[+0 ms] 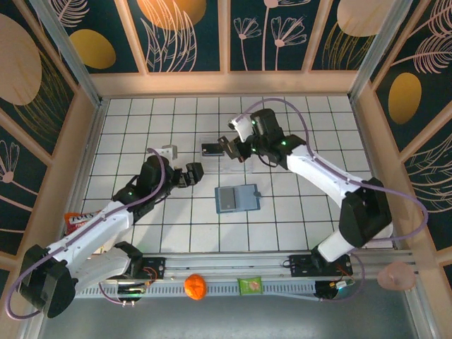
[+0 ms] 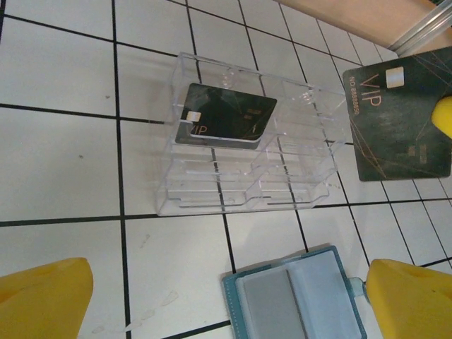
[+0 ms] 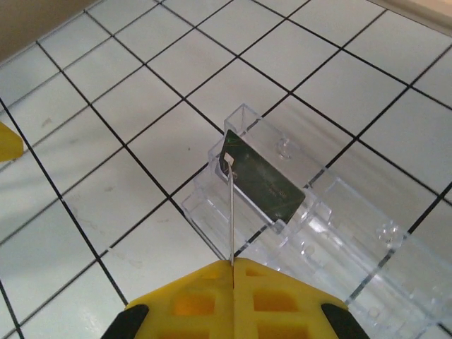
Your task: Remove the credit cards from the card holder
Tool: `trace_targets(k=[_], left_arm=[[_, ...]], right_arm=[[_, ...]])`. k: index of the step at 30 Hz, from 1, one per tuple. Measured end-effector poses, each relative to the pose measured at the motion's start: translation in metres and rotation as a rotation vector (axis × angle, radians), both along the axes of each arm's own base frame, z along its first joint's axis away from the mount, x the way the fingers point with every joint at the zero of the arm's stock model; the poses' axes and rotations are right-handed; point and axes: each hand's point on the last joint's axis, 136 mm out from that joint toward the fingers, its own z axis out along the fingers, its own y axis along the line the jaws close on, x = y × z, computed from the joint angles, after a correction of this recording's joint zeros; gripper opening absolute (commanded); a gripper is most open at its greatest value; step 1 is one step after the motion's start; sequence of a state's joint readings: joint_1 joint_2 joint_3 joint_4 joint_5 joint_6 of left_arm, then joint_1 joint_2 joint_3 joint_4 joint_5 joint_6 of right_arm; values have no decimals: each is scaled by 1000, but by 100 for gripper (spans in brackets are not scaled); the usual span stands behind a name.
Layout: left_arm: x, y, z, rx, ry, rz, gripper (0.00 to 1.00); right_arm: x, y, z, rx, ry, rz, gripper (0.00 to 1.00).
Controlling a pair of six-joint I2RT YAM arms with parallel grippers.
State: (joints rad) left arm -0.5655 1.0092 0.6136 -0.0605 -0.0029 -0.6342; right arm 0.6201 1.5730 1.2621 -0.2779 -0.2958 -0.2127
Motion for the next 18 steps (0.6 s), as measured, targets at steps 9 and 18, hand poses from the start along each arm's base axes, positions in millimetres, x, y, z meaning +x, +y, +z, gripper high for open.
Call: trace_targets(k=[9,18], left_arm=[[-2,10,3,-3,7,20,99],[-8,14,-15,-3,55,12,99]], right_arm=[[15,28,-5,-187,-123,177,0],[30,52,-19,-336,-192,273,0]])
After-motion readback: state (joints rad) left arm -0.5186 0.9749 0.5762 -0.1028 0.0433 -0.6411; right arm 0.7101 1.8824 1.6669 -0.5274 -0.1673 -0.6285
